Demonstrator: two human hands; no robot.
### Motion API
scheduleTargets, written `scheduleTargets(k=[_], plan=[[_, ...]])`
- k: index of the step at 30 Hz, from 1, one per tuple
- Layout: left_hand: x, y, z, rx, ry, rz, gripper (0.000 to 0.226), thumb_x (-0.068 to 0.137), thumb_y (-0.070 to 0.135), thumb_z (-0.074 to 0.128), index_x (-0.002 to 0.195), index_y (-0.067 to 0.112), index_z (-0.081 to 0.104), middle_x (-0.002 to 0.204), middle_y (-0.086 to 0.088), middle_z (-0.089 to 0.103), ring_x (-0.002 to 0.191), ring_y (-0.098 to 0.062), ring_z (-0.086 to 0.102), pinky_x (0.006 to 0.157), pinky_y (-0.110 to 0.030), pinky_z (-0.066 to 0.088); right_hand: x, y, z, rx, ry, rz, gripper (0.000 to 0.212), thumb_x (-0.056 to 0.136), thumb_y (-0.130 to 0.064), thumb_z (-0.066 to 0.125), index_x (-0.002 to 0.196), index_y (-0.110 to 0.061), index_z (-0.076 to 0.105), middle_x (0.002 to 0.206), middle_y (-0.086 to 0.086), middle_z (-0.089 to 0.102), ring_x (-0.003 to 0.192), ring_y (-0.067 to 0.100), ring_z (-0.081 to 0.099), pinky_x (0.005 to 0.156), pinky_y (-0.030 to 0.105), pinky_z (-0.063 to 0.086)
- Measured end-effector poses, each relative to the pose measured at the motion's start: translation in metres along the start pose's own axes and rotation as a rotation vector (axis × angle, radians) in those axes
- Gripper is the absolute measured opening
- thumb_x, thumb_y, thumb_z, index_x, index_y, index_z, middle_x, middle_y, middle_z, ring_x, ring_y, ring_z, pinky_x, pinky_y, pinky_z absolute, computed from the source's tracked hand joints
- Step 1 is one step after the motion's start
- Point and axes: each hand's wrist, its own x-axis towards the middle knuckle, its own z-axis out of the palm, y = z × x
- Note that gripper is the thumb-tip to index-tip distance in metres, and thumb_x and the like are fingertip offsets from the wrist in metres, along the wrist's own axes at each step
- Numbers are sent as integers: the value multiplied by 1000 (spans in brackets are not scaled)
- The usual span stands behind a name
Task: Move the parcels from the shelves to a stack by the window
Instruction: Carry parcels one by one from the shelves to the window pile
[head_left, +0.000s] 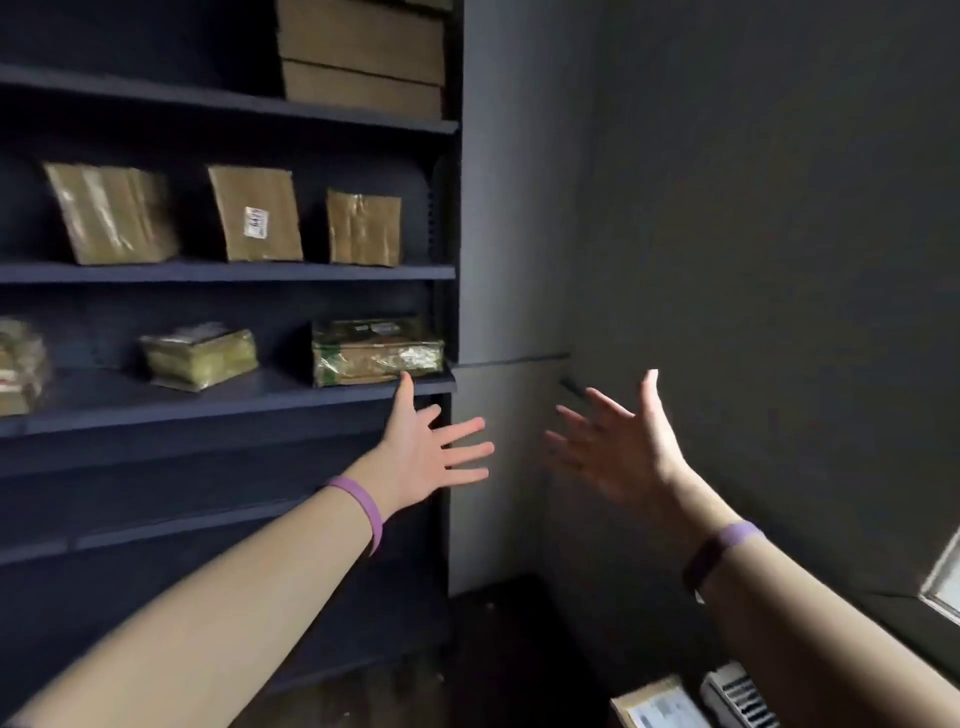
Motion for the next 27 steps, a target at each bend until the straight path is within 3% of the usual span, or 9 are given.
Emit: scheduleTargets(k=[2, 6, 9, 11, 18, 27], plan=[[-21, 31, -33, -11, 79, 95, 90, 86, 80, 29, 157, 27, 14, 129, -17, 63, 108, -45, 64, 95, -61, 47, 13, 9, 45, -52, -83, 21, 94, 84, -86, 21, 156, -27, 28, 154, 16, 42, 131, 47, 47, 85, 59, 49], [-72, 92, -99, 45, 223, 279, 88, 86, 82, 27, 154, 25, 26, 117, -13, 71, 103, -40, 69, 93, -54, 50, 29, 32, 138, -122, -244, 72, 92, 83, -87, 22, 152, -27, 37, 154, 13, 44, 138, 44, 41, 101, 62, 40], [-119, 131, -154, 69, 326, 372, 87, 85, 82, 23, 150, 24, 34, 111, -9, 74, 98, -36, 72, 90, -50, 52, 37, 62, 211, -186, -369, 103, 90, 84, -86, 21, 152, -27, 38, 154, 13, 44, 138, 45, 42, 87, 57, 45], [-155, 150, -194, 78, 395, 423, 85, 86, 82, 22, 148, 26, 36, 109, -7, 75, 98, -36, 72, 92, -51, 51, 39, 89, 260, -212, -457, 136, 91, 85, -85, 20, 152, -27, 38, 154, 12, 43, 139, 44, 41, 85, 56, 44], [-291, 202, -330, 72, 683, 560, 81, 90, 77, 19, 147, 23, 40, 118, -9, 71, 106, -35, 67, 99, -51, 47, 20, 203, 429, -324, -722, 255, 91, 83, -87, 15, 146, -29, 46, 155, 8, 43, 141, 40, 38, 112, 60, 32], [-432, 243, -465, 71, 920, 643, 81, 89, 79, 21, 147, 25, 40, 118, -8, 71, 106, -34, 68, 96, -51, 48, -20, 326, 606, -345, -971, 315, 92, 84, -86, 13, 150, -28, 41, 156, 9, 40, 144, 39, 33, 115, 61, 29]])
